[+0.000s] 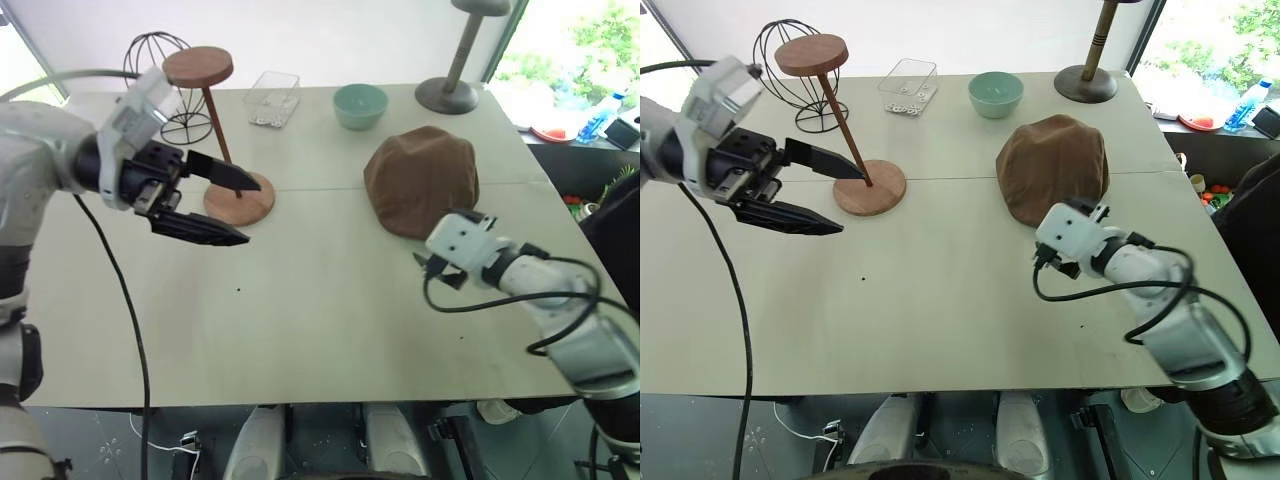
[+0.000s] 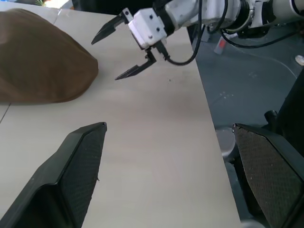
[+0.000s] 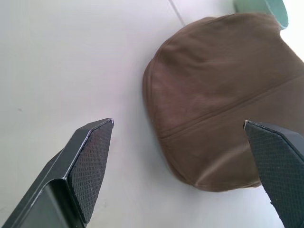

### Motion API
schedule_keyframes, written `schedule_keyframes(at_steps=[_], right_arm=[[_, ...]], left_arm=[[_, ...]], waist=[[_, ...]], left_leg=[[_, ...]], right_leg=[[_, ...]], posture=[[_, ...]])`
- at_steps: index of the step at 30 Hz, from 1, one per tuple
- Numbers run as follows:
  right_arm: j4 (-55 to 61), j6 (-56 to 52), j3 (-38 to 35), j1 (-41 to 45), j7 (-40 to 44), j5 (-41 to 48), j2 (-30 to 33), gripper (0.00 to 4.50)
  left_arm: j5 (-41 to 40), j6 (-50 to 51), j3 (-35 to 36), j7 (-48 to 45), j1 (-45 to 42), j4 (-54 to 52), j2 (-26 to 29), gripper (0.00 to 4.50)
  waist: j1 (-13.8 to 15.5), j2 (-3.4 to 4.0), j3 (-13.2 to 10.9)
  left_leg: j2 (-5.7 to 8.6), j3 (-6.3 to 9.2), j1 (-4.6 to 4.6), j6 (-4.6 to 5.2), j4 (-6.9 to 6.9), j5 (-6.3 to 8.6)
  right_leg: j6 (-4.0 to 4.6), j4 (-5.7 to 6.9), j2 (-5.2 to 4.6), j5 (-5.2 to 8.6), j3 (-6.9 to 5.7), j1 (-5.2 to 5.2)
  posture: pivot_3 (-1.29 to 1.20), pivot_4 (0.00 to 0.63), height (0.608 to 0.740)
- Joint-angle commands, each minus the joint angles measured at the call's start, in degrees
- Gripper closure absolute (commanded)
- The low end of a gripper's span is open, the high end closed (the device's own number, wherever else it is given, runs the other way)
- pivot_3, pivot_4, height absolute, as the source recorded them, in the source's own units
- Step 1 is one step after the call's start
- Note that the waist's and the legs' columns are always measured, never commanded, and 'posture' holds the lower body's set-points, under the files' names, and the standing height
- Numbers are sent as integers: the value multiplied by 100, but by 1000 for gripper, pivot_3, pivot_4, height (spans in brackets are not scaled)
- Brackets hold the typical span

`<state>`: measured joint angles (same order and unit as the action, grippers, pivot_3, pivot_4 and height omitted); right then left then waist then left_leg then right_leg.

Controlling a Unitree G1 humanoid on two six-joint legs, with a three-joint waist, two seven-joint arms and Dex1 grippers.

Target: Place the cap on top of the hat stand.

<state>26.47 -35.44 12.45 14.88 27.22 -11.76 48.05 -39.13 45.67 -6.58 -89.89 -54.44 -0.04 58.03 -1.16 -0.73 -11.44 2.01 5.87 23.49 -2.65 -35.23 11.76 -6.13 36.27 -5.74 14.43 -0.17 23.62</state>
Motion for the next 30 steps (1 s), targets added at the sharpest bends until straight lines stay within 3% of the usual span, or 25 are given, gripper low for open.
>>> schedule_keyframes(at_steps=[1,11,18,29,30], right_arm=[[-533,459,184,131,-399,-635,-117,0],[-2447,1445,464,955,-708,-1136,-908,0],[-4226,2336,497,1766,-1488,-1327,-1771,0],[-5420,3119,670,2161,-1930,-1863,-1799,0],[-5522,3196,645,2194,-1910,-1815,-1817,251]], left_arm=[[72,-59,89,-62,-165,-30,-41,74],[24,94,269,69,-36,-254,-113,74],[38,167,321,96,-150,-204,-71,74],[92,161,332,147,-236,-130,-74,74],[96,155,334,153,-238,-122,-79,22]], waist=[[5,-1,0],[-51,-5,0],[-153,-9,2],[-144,-13,4],[-145,-13,5]], left_leg=[[0,1,0,0,0,0],[-4,9,-11,1,-10,-2],[-7,16,-15,0,-11,-3],[-6,20,-29,-3,-18,-4],[-6,20,-29,-3,-20,-4]], right_leg=[[-2,0,1,0,0,0],[6,11,10,-5,0,-9],[-1,21,16,-11,1,-11],[-2,55,18,-11,2,-13],[-2,57,18,-11,3,-13]], posture=[[0,150,740],[0,150,740],[0,150,740],[0,150,740],[0,150,740]])
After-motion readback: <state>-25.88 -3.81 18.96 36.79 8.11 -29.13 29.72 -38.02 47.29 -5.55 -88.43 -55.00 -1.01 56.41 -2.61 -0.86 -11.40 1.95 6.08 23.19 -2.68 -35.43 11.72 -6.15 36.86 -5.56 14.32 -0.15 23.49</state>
